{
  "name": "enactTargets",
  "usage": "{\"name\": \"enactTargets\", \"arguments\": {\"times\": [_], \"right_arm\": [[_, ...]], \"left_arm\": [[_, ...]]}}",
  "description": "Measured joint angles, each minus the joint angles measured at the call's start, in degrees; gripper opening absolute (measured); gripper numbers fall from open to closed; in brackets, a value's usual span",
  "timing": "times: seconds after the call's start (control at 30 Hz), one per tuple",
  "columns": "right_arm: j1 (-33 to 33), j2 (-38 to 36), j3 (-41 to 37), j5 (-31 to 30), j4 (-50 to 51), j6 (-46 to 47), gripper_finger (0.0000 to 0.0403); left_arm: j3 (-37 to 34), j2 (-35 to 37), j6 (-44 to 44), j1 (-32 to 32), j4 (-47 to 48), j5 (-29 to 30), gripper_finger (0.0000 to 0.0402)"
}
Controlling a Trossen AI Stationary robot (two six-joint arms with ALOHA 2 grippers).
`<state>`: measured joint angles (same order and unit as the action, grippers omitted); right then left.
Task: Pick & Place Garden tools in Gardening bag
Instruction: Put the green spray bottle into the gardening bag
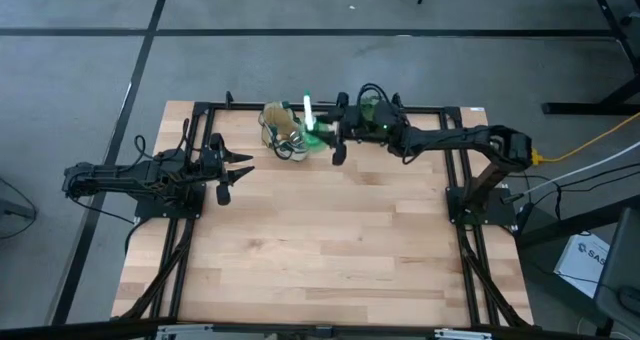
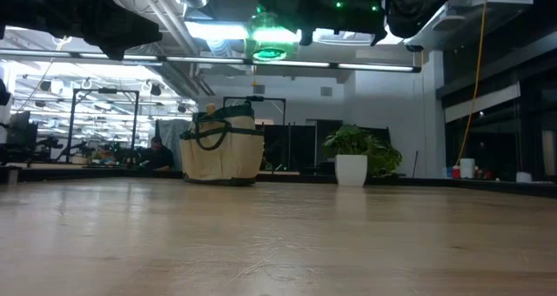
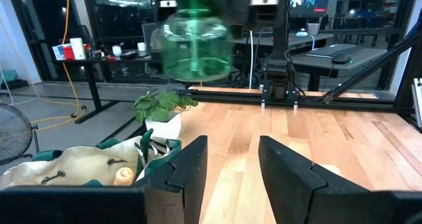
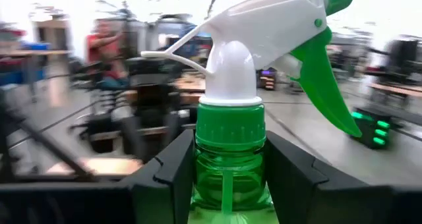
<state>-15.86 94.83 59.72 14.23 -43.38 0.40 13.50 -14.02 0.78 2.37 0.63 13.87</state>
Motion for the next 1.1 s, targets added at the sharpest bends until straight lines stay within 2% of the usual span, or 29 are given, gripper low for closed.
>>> {"name": "enactTargets", "arguments": {"times": [0.2,0.6,0.9,1.1], "right_arm": [[3.4,0.0,0.0,5.9,2.3,-2.6,0.0151],[11.7,0.0,0.0,6.1,7.6,-9.6,0.0151],[15.8,0.0,0.0,5.9,10.2,-9.6,0.0152],[17.9,0.0,0.0,5.8,11.3,-9.9,0.0152]], "left_arm": [[0.0,0.0,0.0,0.0,0.0,0.0,0.0136],[0.0,0.0,-0.4,0.0,0.0,0.0,0.0135],[0.0,0.0,-1.5,0.0,0.0,0.0,0.0132],[0.0,0.0,3.1,0.0,0.0,0.3,0.0135]]}}
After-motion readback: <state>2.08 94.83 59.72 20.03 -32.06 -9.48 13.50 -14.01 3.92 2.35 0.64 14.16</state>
